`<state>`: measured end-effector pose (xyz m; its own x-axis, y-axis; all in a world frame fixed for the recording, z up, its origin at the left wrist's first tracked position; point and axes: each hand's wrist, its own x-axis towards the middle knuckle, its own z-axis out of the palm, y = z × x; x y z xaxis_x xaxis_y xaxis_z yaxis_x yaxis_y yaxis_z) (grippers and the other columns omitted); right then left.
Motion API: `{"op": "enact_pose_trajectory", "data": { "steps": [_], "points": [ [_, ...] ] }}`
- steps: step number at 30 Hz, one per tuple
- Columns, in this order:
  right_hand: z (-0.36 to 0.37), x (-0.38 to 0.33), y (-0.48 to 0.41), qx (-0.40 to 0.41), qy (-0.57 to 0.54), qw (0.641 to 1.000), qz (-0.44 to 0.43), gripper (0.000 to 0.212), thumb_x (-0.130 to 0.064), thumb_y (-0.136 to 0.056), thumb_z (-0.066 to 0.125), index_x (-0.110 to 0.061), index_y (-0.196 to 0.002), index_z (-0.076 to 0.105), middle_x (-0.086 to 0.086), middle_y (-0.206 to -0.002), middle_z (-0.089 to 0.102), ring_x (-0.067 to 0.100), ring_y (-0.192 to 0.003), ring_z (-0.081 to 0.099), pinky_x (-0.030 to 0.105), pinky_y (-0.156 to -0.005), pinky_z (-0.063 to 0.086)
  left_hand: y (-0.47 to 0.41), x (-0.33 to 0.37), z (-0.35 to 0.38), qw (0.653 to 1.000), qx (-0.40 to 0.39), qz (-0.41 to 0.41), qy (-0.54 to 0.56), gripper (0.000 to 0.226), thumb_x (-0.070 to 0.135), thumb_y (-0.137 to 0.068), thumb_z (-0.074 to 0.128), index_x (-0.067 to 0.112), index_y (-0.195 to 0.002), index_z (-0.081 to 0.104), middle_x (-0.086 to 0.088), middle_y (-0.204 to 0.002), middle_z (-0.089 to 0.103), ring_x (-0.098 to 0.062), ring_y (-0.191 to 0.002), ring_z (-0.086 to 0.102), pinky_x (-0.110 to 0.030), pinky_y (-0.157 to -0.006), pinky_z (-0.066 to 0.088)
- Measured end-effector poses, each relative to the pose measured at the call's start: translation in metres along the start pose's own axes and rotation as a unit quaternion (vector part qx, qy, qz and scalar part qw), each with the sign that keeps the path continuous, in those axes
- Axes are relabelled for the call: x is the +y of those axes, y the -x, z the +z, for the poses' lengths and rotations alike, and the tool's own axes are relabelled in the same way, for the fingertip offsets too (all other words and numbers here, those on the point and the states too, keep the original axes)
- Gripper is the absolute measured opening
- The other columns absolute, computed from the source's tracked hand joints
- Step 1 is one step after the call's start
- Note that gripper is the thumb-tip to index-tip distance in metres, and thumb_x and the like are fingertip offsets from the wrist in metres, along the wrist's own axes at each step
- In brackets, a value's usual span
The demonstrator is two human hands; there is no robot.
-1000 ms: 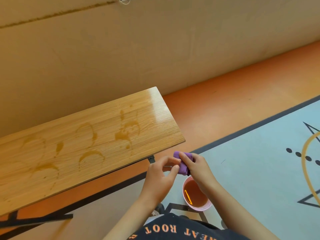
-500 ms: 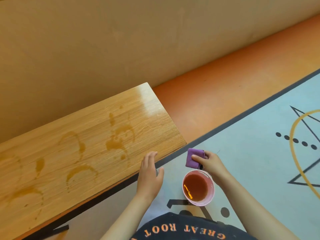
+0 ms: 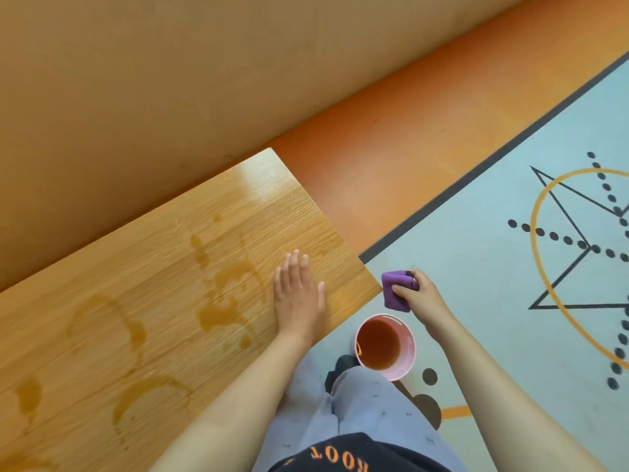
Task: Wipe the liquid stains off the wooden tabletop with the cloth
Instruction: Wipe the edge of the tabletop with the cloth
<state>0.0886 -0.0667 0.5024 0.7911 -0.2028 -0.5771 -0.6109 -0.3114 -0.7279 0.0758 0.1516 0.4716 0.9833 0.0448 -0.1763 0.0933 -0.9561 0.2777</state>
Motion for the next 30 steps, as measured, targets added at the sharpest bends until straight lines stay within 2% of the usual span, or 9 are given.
{"op": "enact_pose_trajectory", "data": {
  "steps": [5, 11, 15, 19, 22, 25, 30],
  "points": [
    [-0.010, 0.001, -0.008, 0.000, 0.023, 1.000, 0.001, 0.017, -0.009, -0.088, 0.058, -0.016, -0.103, 0.054, 0.003, -0.095, 0.061, 0.016, -0.087, 0.059, 0.023, -0.068, 0.047, -0.014, -0.001, 0.011, 1.000, -0.008, -0.016, -0.018, 0.060, 0.039, -0.095, 0.044, 0.004, -0.143, 0.035, -0.014, -0.149, 0.037, -0.030, -0.141, 0.030, -0.048, -0.116, 0.022],
    [-0.005, -0.002, -0.028, -0.089, 0.055, 0.994, 0.008, 0.012, -0.012, -0.089, 0.059, -0.015, -0.100, 0.057, 0.003, -0.093, 0.063, 0.013, -0.083, 0.058, 0.022, -0.069, 0.046, -0.016, -0.007, 0.023, 0.999, 0.010, -0.008, -0.031, 0.061, 0.042, -0.093, 0.028, 0.005, -0.140, 0.037, -0.013, -0.145, 0.038, -0.030, -0.138, 0.030, -0.047, -0.114, 0.019],
    [-0.012, -0.009, -0.042, -0.147, 0.068, 0.987, 0.018, 0.016, -0.009, -0.089, 0.060, -0.006, -0.105, 0.058, 0.009, -0.094, 0.062, 0.016, -0.083, 0.056, 0.024, -0.071, 0.047, -0.019, -0.006, 0.023, 0.999, 0.018, -0.011, -0.034, 0.061, 0.043, -0.092, 0.031, 0.005, -0.139, 0.038, -0.012, -0.144, 0.040, -0.030, -0.137, 0.031, -0.046, -0.114, 0.019],
    [-0.001, -0.023, -0.060, -0.163, 0.098, 0.981, -0.022, 0.015, -0.008, -0.088, 0.061, -0.001, -0.100, 0.058, 0.009, -0.088, 0.060, 0.015, -0.079, 0.053, 0.025, -0.069, 0.045, -0.017, -0.004, 0.023, 0.999, 0.031, -0.021, -0.027, 0.060, 0.043, -0.090, 0.035, 0.007, -0.138, 0.041, -0.011, -0.144, 0.042, -0.027, -0.137, 0.031, -0.045, -0.115, 0.018],
    [0.026, -0.055, -0.087, -0.173, 0.089, 0.978, -0.078, 0.012, -0.007, -0.089, 0.059, -0.006, -0.101, 0.059, 0.003, -0.088, 0.060, 0.009, -0.077, 0.054, 0.017, -0.067, 0.044, -0.021, -0.003, 0.024, 0.998, 0.054, -0.029, -0.025, 0.060, 0.043, -0.088, 0.038, 0.008, -0.136, 0.045, -0.009, -0.143, 0.045, -0.025, -0.136, 0.033, -0.044, -0.114, 0.020],
    [0.050, -0.084, -0.111, -0.192, 0.078, 0.973, -0.100, 0.018, -0.008, -0.089, 0.058, -0.008, -0.107, 0.059, 0.004, -0.093, 0.062, 0.010, -0.083, 0.056, 0.021, -0.071, 0.046, -0.021, -0.005, 0.026, 0.997, 0.064, -0.037, -0.015, 0.060, 0.043, -0.086, 0.041, 0.010, -0.136, 0.045, -0.007, -0.143, 0.045, -0.024, -0.136, 0.033, -0.044, -0.114, 0.021],
    [0.026, -0.062, -0.091, -0.208, 0.088, 0.969, -0.103, 0.010, -0.006, -0.087, 0.061, -0.011, -0.096, 0.060, -0.001, -0.087, 0.062, 0.006, -0.078, 0.055, 0.018, -0.067, 0.045, -0.017, -0.004, 0.027, 0.997, 0.058, -0.043, -0.008, 0.060, 0.044, -0.085, 0.041, 0.013, -0.137, 0.042, -0.005, -0.144, 0.043, -0.024, -0.137, 0.033, -0.044, -0.114, 0.021]
  ]
}}
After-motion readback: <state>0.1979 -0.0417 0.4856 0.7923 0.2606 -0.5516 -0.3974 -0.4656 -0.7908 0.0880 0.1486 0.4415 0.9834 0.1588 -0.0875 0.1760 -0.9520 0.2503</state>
